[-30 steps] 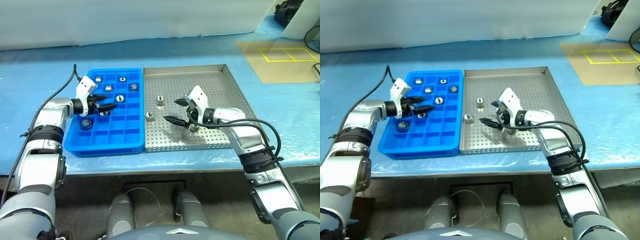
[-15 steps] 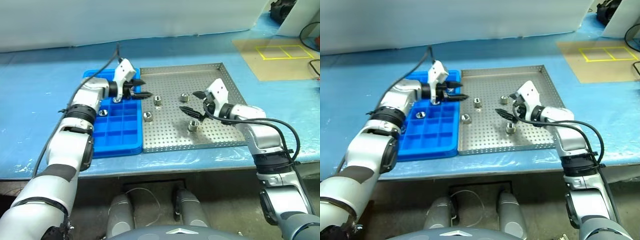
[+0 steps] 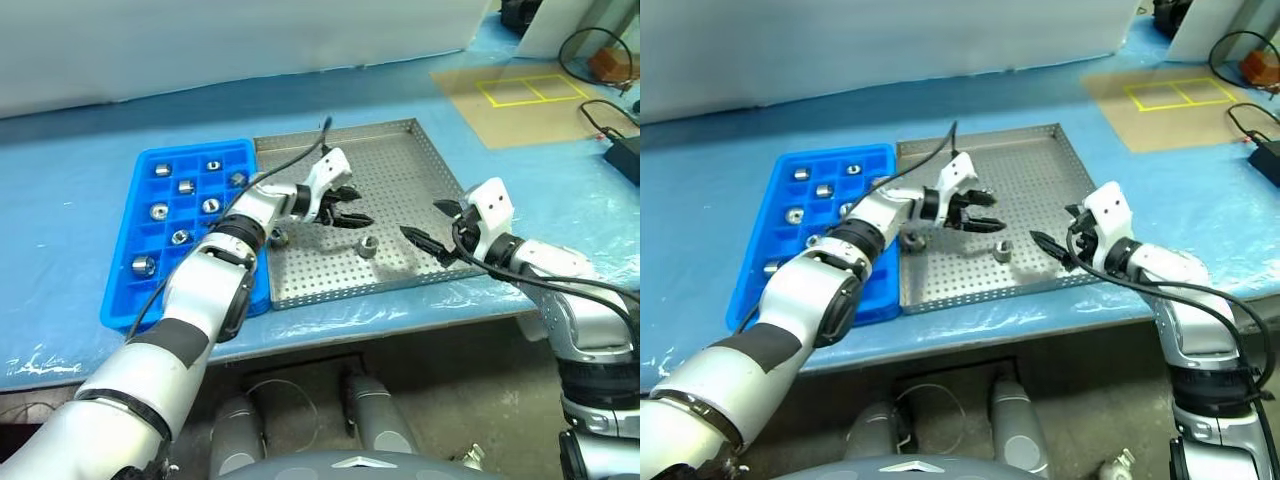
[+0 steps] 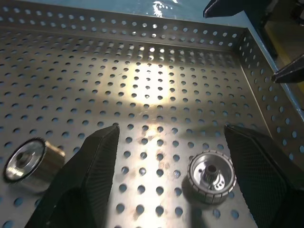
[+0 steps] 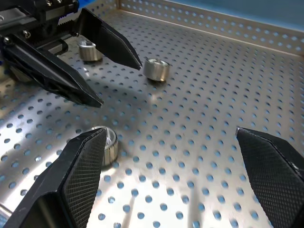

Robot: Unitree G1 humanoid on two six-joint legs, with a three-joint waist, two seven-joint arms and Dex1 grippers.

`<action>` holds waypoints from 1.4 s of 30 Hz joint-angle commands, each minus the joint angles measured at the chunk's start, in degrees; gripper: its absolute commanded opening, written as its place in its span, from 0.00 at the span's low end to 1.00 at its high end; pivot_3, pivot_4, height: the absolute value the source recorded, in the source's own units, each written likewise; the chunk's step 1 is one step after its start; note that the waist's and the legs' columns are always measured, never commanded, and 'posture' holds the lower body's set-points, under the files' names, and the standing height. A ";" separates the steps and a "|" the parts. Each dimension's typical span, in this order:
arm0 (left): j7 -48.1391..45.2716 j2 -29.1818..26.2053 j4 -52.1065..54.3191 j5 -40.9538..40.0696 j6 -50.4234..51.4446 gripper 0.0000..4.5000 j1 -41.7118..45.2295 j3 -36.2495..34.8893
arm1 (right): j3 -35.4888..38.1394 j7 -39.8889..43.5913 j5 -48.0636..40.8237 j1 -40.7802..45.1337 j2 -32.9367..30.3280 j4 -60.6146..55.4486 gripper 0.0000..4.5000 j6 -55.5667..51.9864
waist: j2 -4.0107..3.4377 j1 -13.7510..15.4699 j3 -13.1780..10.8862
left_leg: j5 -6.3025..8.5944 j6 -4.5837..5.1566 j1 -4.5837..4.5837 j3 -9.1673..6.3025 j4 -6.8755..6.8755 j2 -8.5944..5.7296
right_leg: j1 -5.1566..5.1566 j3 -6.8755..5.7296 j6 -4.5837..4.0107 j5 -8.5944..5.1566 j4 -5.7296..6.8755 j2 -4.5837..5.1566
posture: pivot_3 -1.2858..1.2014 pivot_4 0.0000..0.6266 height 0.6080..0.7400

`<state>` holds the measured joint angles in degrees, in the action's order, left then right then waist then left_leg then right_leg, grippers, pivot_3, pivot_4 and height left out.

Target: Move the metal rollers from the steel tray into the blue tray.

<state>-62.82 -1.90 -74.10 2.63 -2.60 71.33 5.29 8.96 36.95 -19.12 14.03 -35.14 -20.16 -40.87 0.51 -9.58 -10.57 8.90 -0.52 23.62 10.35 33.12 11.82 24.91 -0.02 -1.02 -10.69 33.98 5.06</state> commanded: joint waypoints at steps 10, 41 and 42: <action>-2.35 -0.47 -1.04 4.12 -0.44 0.82 -0.81 1.58 | 4.11 -3.92 -2.78 -4.01 -1.06 -8.07 1.00 -3.12 | -0.03 -7.56 0.01 | 0.27 0.61 0.46 -0.04 0.21 -0.15 | -0.10 -0.55 0.26 0.15 -0.80 0.13 | 0.16 0.24 1.00; -4.63 -4.79 -0.68 7.32 -0.48 0.63 -4.60 3.11 | -0.36 -4.74 -2.25 -1.35 -0.79 -4.79 1.00 -1.32 | -0.06 -9.78 0.03 | 0.31 0.88 0.30 -0.28 0.26 -0.13 | -0.82 -1.20 0.25 0.18 -1.21 0.38 | 0.18 0.24 1.00; -3.34 -4.85 -0.70 7.78 -0.63 0.54 -4.67 3.38 | -0.42 -4.77 -2.23 -1.39 -0.73 -4.79 1.00 -1.29 | -0.06 -9.81 0.03 | 0.31 0.88 0.30 -0.29 0.26 -0.13 | -0.83 -1.20 0.25 0.18 -1.21 0.37 | 0.18 0.24 1.00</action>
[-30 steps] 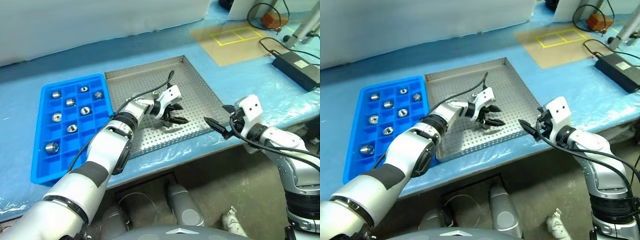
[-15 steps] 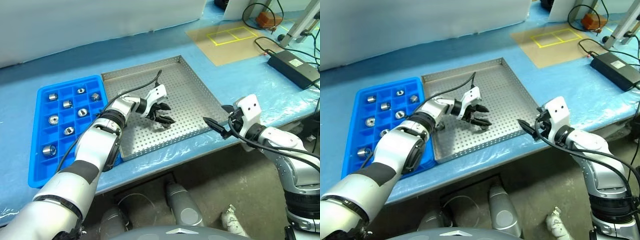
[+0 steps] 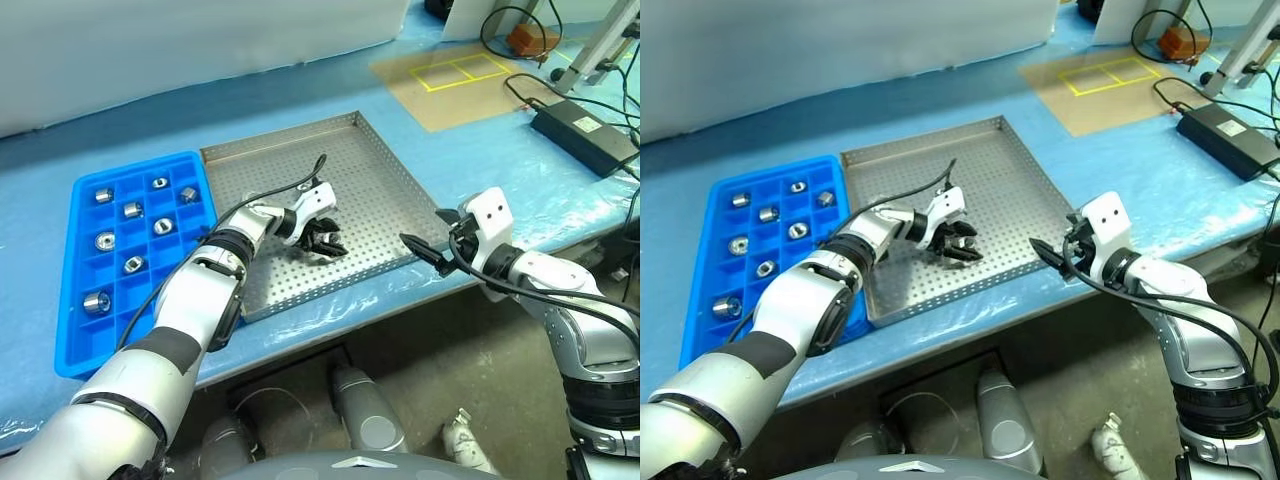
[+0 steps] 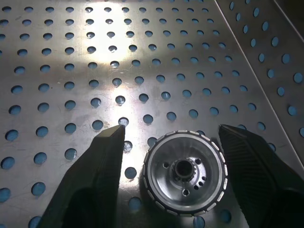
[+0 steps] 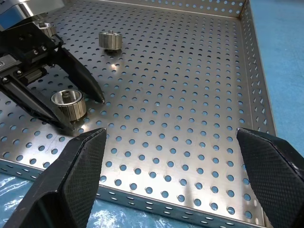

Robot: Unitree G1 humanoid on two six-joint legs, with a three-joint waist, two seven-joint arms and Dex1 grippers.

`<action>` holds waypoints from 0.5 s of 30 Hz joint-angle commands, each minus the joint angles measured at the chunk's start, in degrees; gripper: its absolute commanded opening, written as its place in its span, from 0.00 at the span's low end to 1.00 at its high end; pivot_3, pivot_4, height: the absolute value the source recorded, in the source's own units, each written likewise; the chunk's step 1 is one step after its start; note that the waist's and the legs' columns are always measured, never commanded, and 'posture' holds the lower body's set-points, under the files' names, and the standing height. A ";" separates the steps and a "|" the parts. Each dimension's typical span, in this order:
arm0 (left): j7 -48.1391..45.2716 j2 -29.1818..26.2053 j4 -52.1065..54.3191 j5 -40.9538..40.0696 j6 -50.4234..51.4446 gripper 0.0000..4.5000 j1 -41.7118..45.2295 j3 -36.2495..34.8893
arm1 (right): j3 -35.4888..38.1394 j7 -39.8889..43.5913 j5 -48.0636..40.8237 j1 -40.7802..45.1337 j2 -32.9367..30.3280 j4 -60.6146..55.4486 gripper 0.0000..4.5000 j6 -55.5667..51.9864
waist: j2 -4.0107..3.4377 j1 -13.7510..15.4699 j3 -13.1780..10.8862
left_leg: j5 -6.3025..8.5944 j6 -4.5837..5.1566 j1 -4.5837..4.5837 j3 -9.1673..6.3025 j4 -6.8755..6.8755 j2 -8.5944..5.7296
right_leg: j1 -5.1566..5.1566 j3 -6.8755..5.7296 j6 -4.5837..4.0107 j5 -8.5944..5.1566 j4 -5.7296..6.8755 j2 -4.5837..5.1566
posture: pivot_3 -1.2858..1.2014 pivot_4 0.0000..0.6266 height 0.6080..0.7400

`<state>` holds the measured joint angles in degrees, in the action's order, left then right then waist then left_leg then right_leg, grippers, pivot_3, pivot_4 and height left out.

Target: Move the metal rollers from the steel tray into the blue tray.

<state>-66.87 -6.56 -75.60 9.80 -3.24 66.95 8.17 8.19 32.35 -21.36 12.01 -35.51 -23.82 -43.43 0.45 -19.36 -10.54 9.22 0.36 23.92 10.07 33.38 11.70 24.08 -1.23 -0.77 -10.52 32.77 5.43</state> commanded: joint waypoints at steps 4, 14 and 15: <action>-0.63 -0.64 0.87 0.71 -0.24 0.45 -0.37 0.60 | -0.21 -0.21 0.15 0.91 -0.06 -0.79 1.00 1.50 | -0.01 -0.10 0.00 | 0.00 0.00 0.00 -0.01 0.01 0.00 | -0.02 -0.01 0.00 0.00 0.00 0.00 | 0.18 0.24 1.00; -0.34 -4.32 2.97 -3.80 0.20 0.39 4.17 -4.25 | -4.19 1.80 0.15 5.25 0.78 3.31 1.00 3.97 | -0.01 -0.10 0.00 | 0.00 0.00 -0.01 -0.03 0.04 0.00 | -0.04 -0.04 -0.01 0.01 0.01 0.00 | 0.22 0.24 1.00; -1.58 -5.14 3.61 -5.01 0.62 0.39 5.31 -5.38 | -4.85 2.28 0.12 5.96 0.96 3.84 1.00 4.29 | -0.01 -0.04 0.00 | 0.00 0.00 0.00 -0.04 0.04 0.01 | -0.03 -0.05 -0.01 0.01 0.02 0.00 | 0.23 0.24 1.00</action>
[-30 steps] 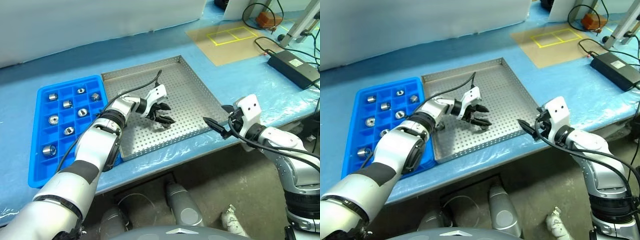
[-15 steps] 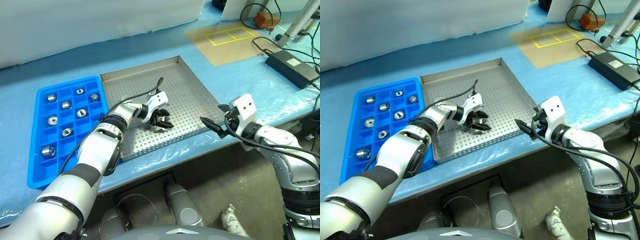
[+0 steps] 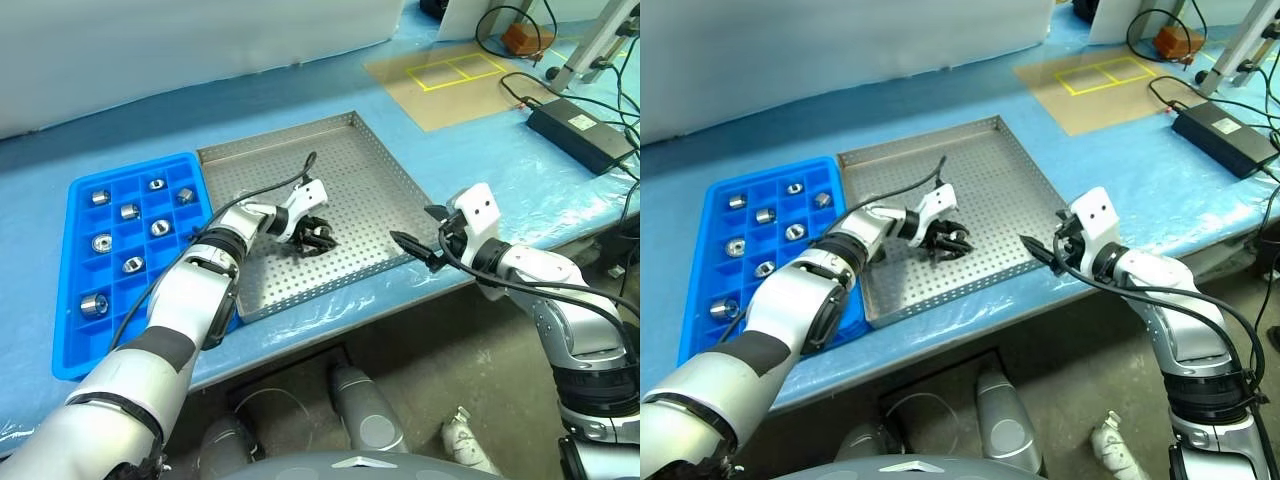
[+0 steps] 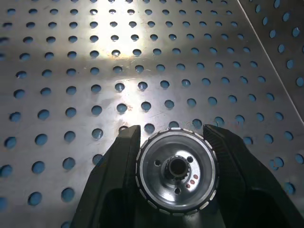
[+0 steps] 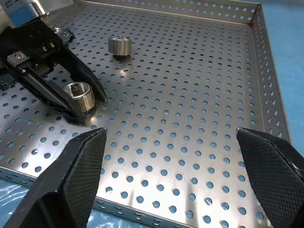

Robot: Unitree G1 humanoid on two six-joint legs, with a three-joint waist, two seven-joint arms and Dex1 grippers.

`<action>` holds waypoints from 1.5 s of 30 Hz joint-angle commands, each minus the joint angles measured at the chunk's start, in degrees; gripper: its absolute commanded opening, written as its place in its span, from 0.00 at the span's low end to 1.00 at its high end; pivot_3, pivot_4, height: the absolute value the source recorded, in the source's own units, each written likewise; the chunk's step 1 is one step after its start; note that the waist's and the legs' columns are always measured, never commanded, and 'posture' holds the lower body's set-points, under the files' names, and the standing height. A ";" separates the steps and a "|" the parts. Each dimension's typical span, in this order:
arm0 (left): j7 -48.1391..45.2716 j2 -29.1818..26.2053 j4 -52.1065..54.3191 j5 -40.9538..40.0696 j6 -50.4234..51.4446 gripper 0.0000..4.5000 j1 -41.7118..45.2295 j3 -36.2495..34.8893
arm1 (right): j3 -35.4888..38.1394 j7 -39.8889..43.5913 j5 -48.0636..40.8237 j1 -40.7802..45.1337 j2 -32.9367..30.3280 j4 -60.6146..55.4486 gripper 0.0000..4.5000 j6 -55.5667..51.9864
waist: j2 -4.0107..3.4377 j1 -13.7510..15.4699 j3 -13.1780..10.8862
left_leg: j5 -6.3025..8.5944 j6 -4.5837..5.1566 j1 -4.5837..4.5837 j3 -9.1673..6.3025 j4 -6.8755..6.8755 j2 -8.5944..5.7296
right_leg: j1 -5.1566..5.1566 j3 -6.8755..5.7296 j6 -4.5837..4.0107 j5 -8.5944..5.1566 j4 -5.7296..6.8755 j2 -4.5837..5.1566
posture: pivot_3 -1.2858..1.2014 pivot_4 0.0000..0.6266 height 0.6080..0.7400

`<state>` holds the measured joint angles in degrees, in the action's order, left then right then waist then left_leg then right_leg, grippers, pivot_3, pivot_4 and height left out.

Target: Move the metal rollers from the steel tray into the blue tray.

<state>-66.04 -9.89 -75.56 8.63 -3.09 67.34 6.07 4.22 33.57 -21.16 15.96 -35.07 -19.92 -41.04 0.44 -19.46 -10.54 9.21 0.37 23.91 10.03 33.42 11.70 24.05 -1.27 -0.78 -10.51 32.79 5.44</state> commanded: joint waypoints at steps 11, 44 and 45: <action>-8.89 -16.16 10.86 -8.83 6.18 0.39 5.06 -7.39 | -11.52 8.21 2.82 14.32 6.91 13.13 1.00 9.43 | -0.05 2.61 -0.04 | -0.02 -0.02 -0.20 -0.03 -0.12 0.16 | 0.04 -0.05 -0.04 0.00 0.33 -0.02 | 0.33 0.24 1.00; -4.70 -33.01 55.36 -25.53 35.49 0.39 -33.05 -11.19 | -16.73 19.14 7.70 25.70 17.92 30.84 1.00 19.26 | 0.01 21.47 -0.18 | -1.11 -2.22 -1.20 0.00 -1.00 1.06 | 0.45 0.20 -1.09 -0.65 2.40 -0.66 | 0.43 0.24 1.00; -4.74 -33.34 55.26 -25.47 35.44 0.39 -33.57 -11.02 | -16.73 19.03 7.74 25.52 17.89 30.65 1.00 19.17 | 0.02 21.43 -0.18 | -1.15 -2.28 -1.20 0.00 -1.07 1.13 | 0.50 0.23 -1.09 -0.65 2.37 -0.78 | 0.42 0.24 1.00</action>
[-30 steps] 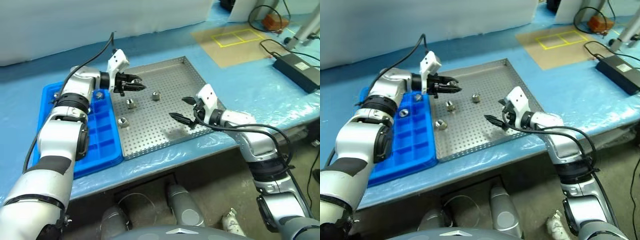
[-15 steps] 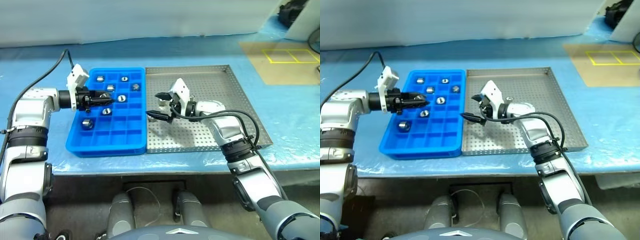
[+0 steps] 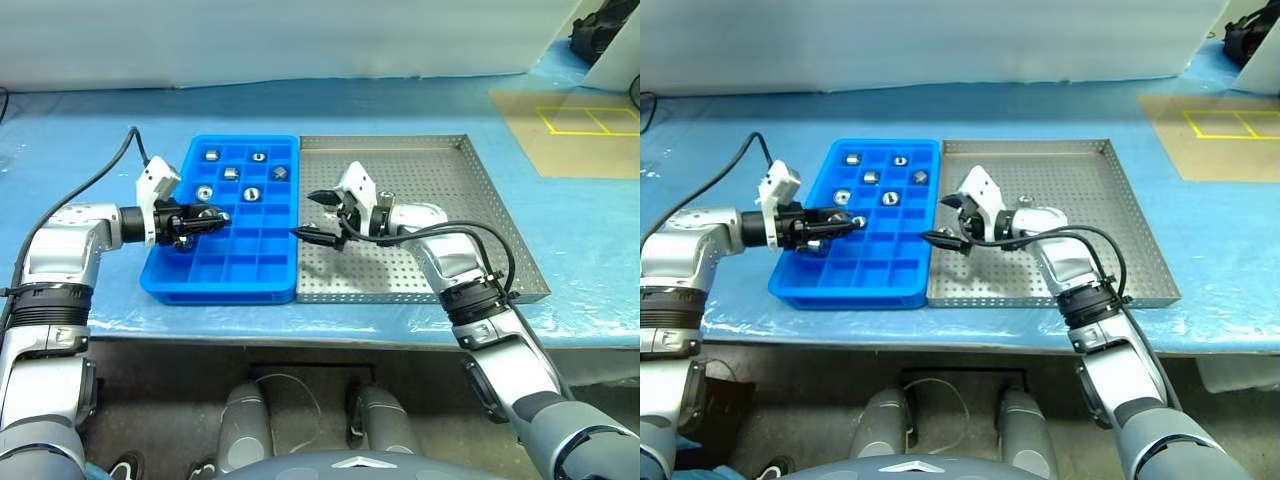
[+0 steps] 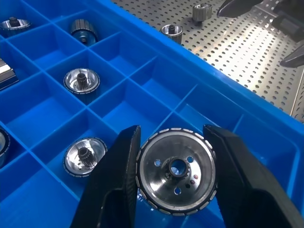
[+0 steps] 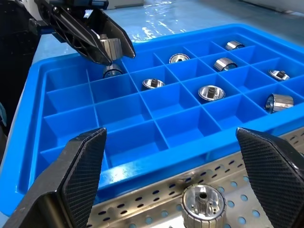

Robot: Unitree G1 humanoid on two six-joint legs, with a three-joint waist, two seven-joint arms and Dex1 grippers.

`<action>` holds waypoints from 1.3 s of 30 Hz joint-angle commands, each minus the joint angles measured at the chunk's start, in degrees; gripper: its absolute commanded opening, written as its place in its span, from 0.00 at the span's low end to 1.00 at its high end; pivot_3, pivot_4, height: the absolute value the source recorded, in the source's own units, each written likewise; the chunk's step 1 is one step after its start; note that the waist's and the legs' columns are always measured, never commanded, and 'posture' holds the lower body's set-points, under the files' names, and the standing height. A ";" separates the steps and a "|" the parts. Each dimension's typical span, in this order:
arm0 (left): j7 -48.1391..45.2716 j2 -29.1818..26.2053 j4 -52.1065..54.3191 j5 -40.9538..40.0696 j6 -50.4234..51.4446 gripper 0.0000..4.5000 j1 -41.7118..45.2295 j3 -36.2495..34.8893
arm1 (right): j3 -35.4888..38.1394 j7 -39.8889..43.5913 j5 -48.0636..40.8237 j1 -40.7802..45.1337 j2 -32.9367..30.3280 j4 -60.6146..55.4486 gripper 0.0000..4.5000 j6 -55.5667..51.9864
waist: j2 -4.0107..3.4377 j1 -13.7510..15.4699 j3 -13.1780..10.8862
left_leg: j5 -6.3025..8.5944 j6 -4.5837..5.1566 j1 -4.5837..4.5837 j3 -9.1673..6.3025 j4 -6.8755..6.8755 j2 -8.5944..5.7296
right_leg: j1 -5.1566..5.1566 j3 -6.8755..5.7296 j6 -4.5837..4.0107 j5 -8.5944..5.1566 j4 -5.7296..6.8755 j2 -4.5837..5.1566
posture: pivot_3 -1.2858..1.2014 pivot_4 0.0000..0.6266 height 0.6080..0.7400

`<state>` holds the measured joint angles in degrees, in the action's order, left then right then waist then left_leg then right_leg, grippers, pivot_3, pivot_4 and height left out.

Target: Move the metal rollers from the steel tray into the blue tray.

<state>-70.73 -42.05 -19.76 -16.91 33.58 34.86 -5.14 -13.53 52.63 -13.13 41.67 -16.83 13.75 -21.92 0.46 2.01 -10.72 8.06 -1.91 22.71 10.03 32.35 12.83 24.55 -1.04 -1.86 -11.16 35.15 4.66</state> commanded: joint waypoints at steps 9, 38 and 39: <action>-3.02 -6.39 14.36 -9.16 7.69 0.39 -7.91 -4.04 | 0.99 -0.52 0.24 -1.49 -0.87 -3.89 1.00 -0.25 | 0.05 -1.00 0.03 | -0.12 -0.21 0.42 -0.01 -0.17 0.31 | 0.55 0.02 -0.03 0.00 -0.06 -0.40 | 0.42 0.24 1.00; 0.99 -9.45 14.90 -10.82 7.21 0.99 -12.51 -3.24 | 1.69 -1.43 1.38 -1.47 -0.12 -2.50 1.00 0.78 | 0.06 -1.15 0.03 | -0.21 -0.36 0.07 0.03 -0.14 0.29 | 0.48 0.20 -0.04 0.01 0.27 -0.44 | 0.42 0.24 1.00; 1.59 -9.24 14.92 -11.25 7.23 0.99 -11.64 -3.81 | 1.97 -1.81 1.57 -1.24 -0.15 -2.07 1.00 1.19 | 0.06 -1.11 0.03 | -0.22 -0.37 0.07 0.02 -0.14 0.29 | 0.48 0.20 -0.04 0.01 0.29 -0.44 | 0.42 0.24 1.00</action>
<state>-69.71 -50.61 -5.27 -27.59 41.68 21.46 -6.93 -12.98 51.09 -11.31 39.80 -16.81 12.65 -21.79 0.51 0.90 -10.69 7.84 -2.29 22.77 10.05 32.21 13.12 25.02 -0.84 -1.91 -11.15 35.45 4.22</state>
